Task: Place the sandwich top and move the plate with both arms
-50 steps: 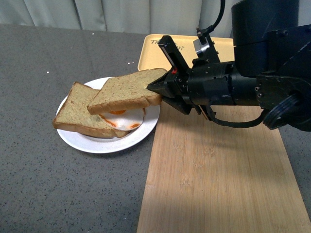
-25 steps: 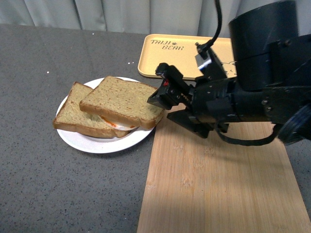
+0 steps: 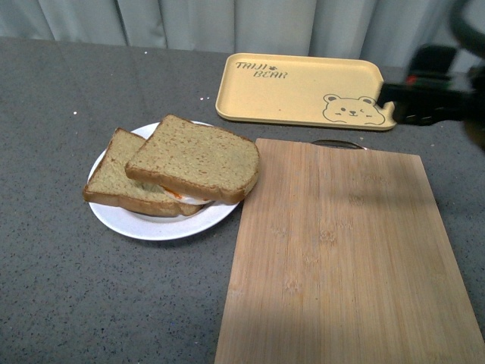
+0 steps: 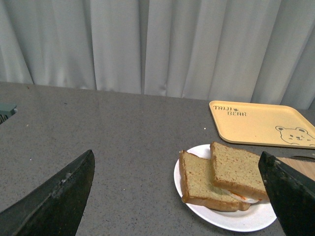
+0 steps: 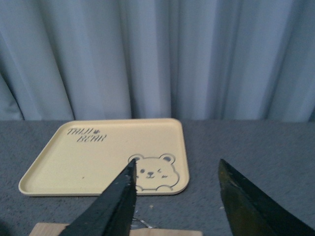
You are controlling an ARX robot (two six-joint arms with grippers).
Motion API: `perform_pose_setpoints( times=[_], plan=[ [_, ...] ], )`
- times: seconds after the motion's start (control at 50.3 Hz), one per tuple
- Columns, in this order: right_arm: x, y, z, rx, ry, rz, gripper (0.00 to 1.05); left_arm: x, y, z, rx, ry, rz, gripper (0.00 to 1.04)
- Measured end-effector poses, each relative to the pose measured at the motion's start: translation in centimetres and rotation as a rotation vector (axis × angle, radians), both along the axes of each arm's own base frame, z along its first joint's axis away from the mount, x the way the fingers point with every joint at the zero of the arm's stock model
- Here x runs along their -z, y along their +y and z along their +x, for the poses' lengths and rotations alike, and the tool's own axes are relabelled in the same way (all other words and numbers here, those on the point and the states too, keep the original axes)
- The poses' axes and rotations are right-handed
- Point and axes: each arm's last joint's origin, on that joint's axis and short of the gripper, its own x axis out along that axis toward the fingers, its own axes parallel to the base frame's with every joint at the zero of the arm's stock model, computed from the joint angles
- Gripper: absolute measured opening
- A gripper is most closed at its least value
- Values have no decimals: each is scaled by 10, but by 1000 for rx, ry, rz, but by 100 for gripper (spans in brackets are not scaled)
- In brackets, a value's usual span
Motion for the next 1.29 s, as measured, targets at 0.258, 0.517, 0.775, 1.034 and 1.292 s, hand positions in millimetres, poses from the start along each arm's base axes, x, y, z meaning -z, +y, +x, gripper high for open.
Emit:
perform_pose_setpoints(
  times=[0.258,0.517,0.775,1.034,1.292],
  plan=[
    [-11,-34,-52,-4,13,-55,1,0,0,0,2,0,0,98],
    [-18,-48,-81,-1,15,-55,1,0,0,0,2,0,0,98],
    [-33,-64,-108,-14,3,-52,1,0,0,0,2,0,0,98],
    [-32,-67,-122,-1,7,-52,1,0,0,0,2,0,0,98],
    [-35,-67,-134,0,-4,-52,1,0,0,0,2,0,0,98]
  ],
)
